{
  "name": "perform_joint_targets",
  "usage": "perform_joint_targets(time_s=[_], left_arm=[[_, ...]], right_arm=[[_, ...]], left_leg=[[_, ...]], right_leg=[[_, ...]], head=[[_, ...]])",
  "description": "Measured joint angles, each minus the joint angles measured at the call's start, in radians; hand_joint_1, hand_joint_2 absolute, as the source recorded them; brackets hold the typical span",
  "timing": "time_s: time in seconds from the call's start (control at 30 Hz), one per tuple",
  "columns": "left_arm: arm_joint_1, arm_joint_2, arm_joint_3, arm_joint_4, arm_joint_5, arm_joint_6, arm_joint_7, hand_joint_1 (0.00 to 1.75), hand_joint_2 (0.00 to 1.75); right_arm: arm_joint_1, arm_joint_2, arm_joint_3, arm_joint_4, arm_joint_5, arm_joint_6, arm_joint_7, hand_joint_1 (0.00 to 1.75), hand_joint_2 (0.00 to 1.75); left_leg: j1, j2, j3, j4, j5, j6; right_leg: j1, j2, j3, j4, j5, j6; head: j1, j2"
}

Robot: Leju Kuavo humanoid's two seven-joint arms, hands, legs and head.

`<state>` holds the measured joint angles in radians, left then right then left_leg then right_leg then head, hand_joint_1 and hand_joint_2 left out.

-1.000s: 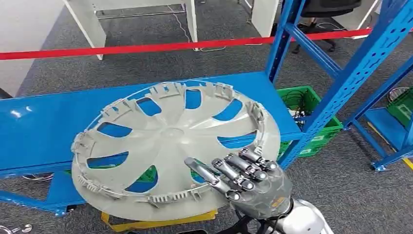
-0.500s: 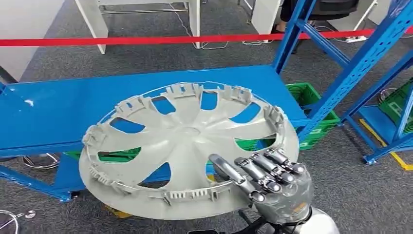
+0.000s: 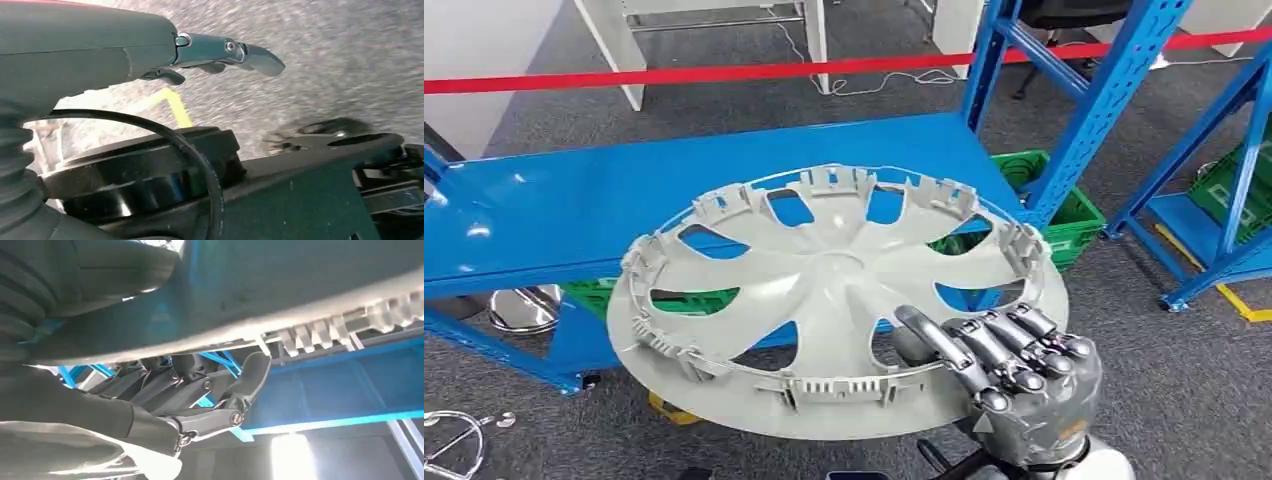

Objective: Take the parts from the cabinet and place them on the table.

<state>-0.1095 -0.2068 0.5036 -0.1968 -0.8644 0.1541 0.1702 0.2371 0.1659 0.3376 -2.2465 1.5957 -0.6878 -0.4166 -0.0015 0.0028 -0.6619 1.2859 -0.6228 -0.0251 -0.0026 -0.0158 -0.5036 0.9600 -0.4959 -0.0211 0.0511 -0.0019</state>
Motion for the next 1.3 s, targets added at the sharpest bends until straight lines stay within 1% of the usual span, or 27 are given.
perform_joint_targets(time_s=[0.07, 0.13, 0.17, 0.2, 0.27, 0.33, 0.37, 0.4, 0.43, 0.47, 0.5, 0.57, 0.63, 0.7, 0.73, 0.83, 0.87, 0.9, 0.97, 1.0, 1.03, 1.07, 1.13, 1.17, 1.2, 1.23, 1.3], left_arm=[[0.001, 0.000, 0.010, 0.000, 0.002, 0.000, 0.004, 0.00, 1.75], [0.009, 0.000, 0.018, 0.000, 0.001, 0.000, 0.008, 0.00, 1.75], [0.013, 0.000, 0.021, 0.000, 0.002, 0.000, 0.009, 0.00, 1.75], [0.017, 0.001, 0.022, 0.000, 0.001, 0.000, 0.010, 0.00, 1.75], [0.020, 0.001, 0.023, 0.000, 0.001, 0.000, 0.012, 0.00, 1.75], [0.019, -0.001, 0.026, 0.000, 0.002, 0.003, 0.032, 0.00, 1.75], [0.017, -0.001, 0.029, 0.000, 0.002, 0.000, 0.042, 0.00, 1.75], [0.015, -0.001, 0.030, 0.000, 0.002, -0.004, 0.047, 0.00, 1.75], [0.013, -0.001, 0.032, 0.000, 0.003, -0.005, 0.047, 0.00, 1.75], [0.012, -0.001, 0.035, 0.000, 0.008, -0.005, 0.044, 0.00, 1.75], [0.012, 0.000, 0.042, 0.000, 0.016, -0.009, 0.034, 0.00, 1.75], [0.008, 0.005, 0.050, 0.000, 0.019, -0.026, 0.028, 0.00, 1.75], [0.003, 0.010, 0.053, 0.000, 0.017, -0.039, 0.028, 0.00, 1.75], [-0.002, 0.013, 0.055, -0.002, 0.008, -0.038, 0.026, 0.00, 1.75], [-0.001, 0.014, 0.055, -0.002, 0.006, -0.035, 0.022, 0.00, 1.75], [0.000, 0.021, 0.063, -0.002, 0.006, -0.024, 0.010, 0.00, 1.75], [0.001, 0.025, 0.065, -0.002, 0.007, -0.020, 0.008, 0.00, 1.75], [0.000, 0.026, 0.067, -0.002, 0.009, -0.018, 0.001, 0.00, 1.75], [0.000, 0.032, 0.072, -0.002, 0.014, -0.018, -0.010, 0.00, 1.75], [0.000, 0.034, 0.073, -0.002, 0.016, -0.018, -0.016, 0.00, 1.75], [0.000, 0.034, 0.073, -0.002, 0.016, -0.018, -0.019, 0.00, 1.75], [0.001, 0.036, 0.073, -0.002, 0.015, -0.018, -0.020, 0.00, 1.75], [0.008, 0.040, 0.073, -0.002, 0.015, -0.018, -0.023, 0.00, 1.75], [0.013, 0.041, 0.073, -0.002, 0.015, -0.018, -0.025, 0.00, 1.75], [0.018, 0.041, 0.074, -0.002, 0.015, -0.018, -0.025, 0.00, 1.75], [0.021, 0.042, 0.074, -0.002, 0.015, -0.018, -0.027, 0.00, 1.75], [0.028, 0.044, 0.074, -0.002, 0.015, -0.018, -0.029, 0.00, 1.75]], right_arm=[[-0.003, -0.001, 0.002, 0.000, 0.000, 0.000, 0.000, 1.75, 1.75], [-0.005, -0.002, 0.002, -0.002, 0.000, 0.000, 0.000, 1.75, 1.75], [-0.005, -0.003, 0.002, -0.003, 0.000, 0.000, 0.000, 1.75, 1.75], [-0.006, -0.003, 0.002, -0.003, 0.000, 0.000, 0.000, 1.75, 1.75], [-0.008, -0.005, 0.002, -0.003, 0.000, 0.000, 0.000, 1.75, 1.75], [-0.008, -0.006, 0.003, -0.003, 0.000, 0.000, 0.002, 1.75, 1.75], [-0.008, -0.007, 0.003, -0.004, 0.000, 0.000, 0.005, 1.75, 1.75], [-0.008, -0.010, 0.003, -0.004, 0.001, 0.000, 0.010, 1.75, 1.75], [-0.009, -0.013, 0.005, -0.004, 0.001, 0.000, 0.017, 1.75, 1.75], [-0.010, -0.017, 0.007, -0.004, 0.000, 0.000, 0.028, 1.75, 1.75], [-0.012, -0.023, 0.011, -0.004, -0.003, 0.000, 0.044, 1.75, 1.75], [-0.016, -0.034, 0.025, -0.003, -0.004, 0.000, 0.070, 1.75, 1.75], [-0.030, -0.045, 0.035, -0.002, -0.004, 0.000, 0.083, 1.75, 1.75], [-0.039, -0.051, 0.045, -0.002, -0.003, 0.000, 0.094, 1.75, 1.75], [-0.046, -0.053, 0.053, -0.002, -0.004, 0.000, 0.103, 1.75, 1.75], [-0.055, -0.055, 0.061, 0.003, -0.004, 0.000, 0.113, 1.75, 1.75], [-0.061, -0.055, 0.063, 0.006, -0.005, 0.000, 0.113, 1.75, 1.75], [-0.063, -0.056, 0.067, 0.007, -0.006, 0.000, 0.115, 1.75, 1.75], [-0.063, -0.056, 0.071, 0.010, -0.007, 0.000, 0.119, 1.75, 1.75], [-0.064, -0.057, 0.072, 0.012, -0.008, 0.001, 0.119, 1.75, 1.75], [-0.064, -0.057, 0.072, 0.014, -0.010, 0.000, 0.119, 1.75, 1.75], [-0.064, -0.058, 0.073, 0.014, -0.011, 0.000, 0.119, 1.75, 1.75], [-0.063, -0.058, 0.073, 0.014, -0.011, 0.001, 0.119, 1.75, 1.75], [-0.063, -0.058, 0.073, 0.014, -0.011, 0.001, 0.119, 1.75, 1.75], [-0.063, -0.057, 0.073, 0.014, -0.011, 0.000, 0.119, 1.75, 1.75], [-0.063, -0.058, 0.073, 0.014, -0.012, 0.000, 0.119, 1.75, 1.75], [-0.063, -0.058, 0.073, 0.014, -0.012, 0.000, 0.119, 1.75, 1.75]], left_leg=[[0.011, 0.000, 0.045, -0.016, 0.059, -0.008], [0.019, 0.000, 0.156, -0.180, 0.116, -0.012], [0.019, -0.002, 0.196, -0.256, 0.083, -0.013], [0.011, -0.007, 0.211, -0.293, 0.077, -0.006], [0.007, -0.008, 0.192, -0.292, 0.079, 0.008], [0.011, -0.004, 0.172, -0.303, 0.102, 0.038], [0.009, -0.001, 0.162, -0.302, 0.112, 0.048], [0.008, 0.000, 0.148, -0.301, 0.123, 0.058], [0.006, 0.001, 0.134, -0.301, 0.134, 0.061], [0.003, 0.002, 0.120, -0.300, 0.146, 0.063], [0.000, 0.003, 0.103, -0.299, 0.158, 0.064], [-0.005, 0.004, 0.073, -0.297, 0.180, 0.064], [-0.008, 0.004, 0.048, -0.294, 0.201, 0.060], [-0.014, 0.002, 0.033, -0.291, 0.221, 0.050], [-0.013, 0.003, 0.027, -0.290, 0.235, 0.046], [-0.013, 0.002, 0.016, -0.299, 0.271, 0.030], [-0.009, -0.002, 0.009, -0.289, 0.239, 0.024], [-0.007, -0.002, -0.004, -0.243, 0.173, 0.018], [-0.001, -0.002, -0.023, -0.097, 0.053, 0.007], [0.000, -0.002, -0.028, -0.029, 0.024, 0.003], [0.003, -0.002, -0.023, 0.013, 0.029, 0.001], [0.006, -0.002, -0.001, 0.011, 0.057, -0.001], [0.012, -0.002, 0.092, -0.111, 0.120, -0.002], [0.015, -0.003, 0.152, -0.204, 0.124, 0.000], [0.013, -0.006, 0.191, -0.268, 0.088, 0.002], [0.008, -0.008, 0.198, -0.303, 0.080, 0.013], [0.004, -0.008, 0.182, -0.296, 0.093, 0.025]], right_leg=[[-0.003, -0.001, -0.037, 0.017, 0.017, 0.007], [-0.008, -0.001, -0.071, 0.039, 0.027, 0.016], [-0.008, 0.000, -0.085, 0.047, 0.032, 0.023], [-0.006, 0.001, -0.096, 0.054, 0.040, 0.031], [-0.008, -0.001, -0.112, 0.054, 0.062, 0.043], [-0.013, 0.001, -0.124, 0.053, 0.071, 0.058], [-0.014, 0.006, -0.135, 0.072, 0.030, 0.061], [-0.013, 0.009, -0.155, 0.119, -0.032, 0.062], [-0.013, 0.011, -0.171, 0.193, -0.094, 0.063], [-0.013, 0.012, -0.182, 0.264, -0.140, 0.065], [-0.013, 0.012, -0.188, 0.328, -0.159, 0.066], [-0.013, 0.012, -0.150, 0.334, -0.108, 0.062], [-0.011, 0.012, -0.050, 0.214, -0.040, 0.053], [-0.001, 0.012, 0.097, 0.018, -0.068, 0.042], [-0.003, 0.012, 0.109, -0.022, -0.085, 0.040], [-0.001, 0.013, 0.066, -0.017, -0.057, 0.032], [-0.007, 0.004, 0.060, -0.019, -0.046, 0.023], [-0.007, 0.003, 0.046, -0.018, -0.036, 0.008], [-0.006, -0.001, 0.025, -0.013, -0.017, 0.007], [-0.006, -0.002, 0.015, -0.007, -0.007, 0.008], [-0.006, -0.003, -0.004, 0.002, 0.003, 0.009], [-0.007, -0.003, -0.026, 0.012, 0.011, 0.010], [-0.008, -0.002, -0.064, 0.032, 0.023, 0.016], [-0.008, 0.000, -0.078, 0.041, 0.029, 0.021], [-0.004, 0.001, -0.091, 0.047, 0.036, 0.028], [-0.004, 0.001, -0.100, 0.050, 0.045, 0.034], [-0.007, -0.001, -0.106, 0.042, 0.066, 0.047]], head=[[0.000, 0.000], [0.000, 0.000], [0.000, 0.000], [0.001, 0.000], [0.004, 0.000], [0.006, 0.000], [0.008, 0.000], [0.014, 0.000], [0.016, 0.000], [0.016, 0.000], [0.015, 0.000], [0.015, 0.000], [0.015, 0.000], [0.017, 0.000], [0.014, 0.000], [0.016, 0.000], [0.016, 0.000], [0.014, 0.000], [0.011, 0.000], [0.010, 0.000], [0.010, 0.000], [0.010, 0.000], [0.010, 0.000], [0.010, 0.000], [0.009, 0.000], [0.011, 0.000], [0.010, 0.000]])
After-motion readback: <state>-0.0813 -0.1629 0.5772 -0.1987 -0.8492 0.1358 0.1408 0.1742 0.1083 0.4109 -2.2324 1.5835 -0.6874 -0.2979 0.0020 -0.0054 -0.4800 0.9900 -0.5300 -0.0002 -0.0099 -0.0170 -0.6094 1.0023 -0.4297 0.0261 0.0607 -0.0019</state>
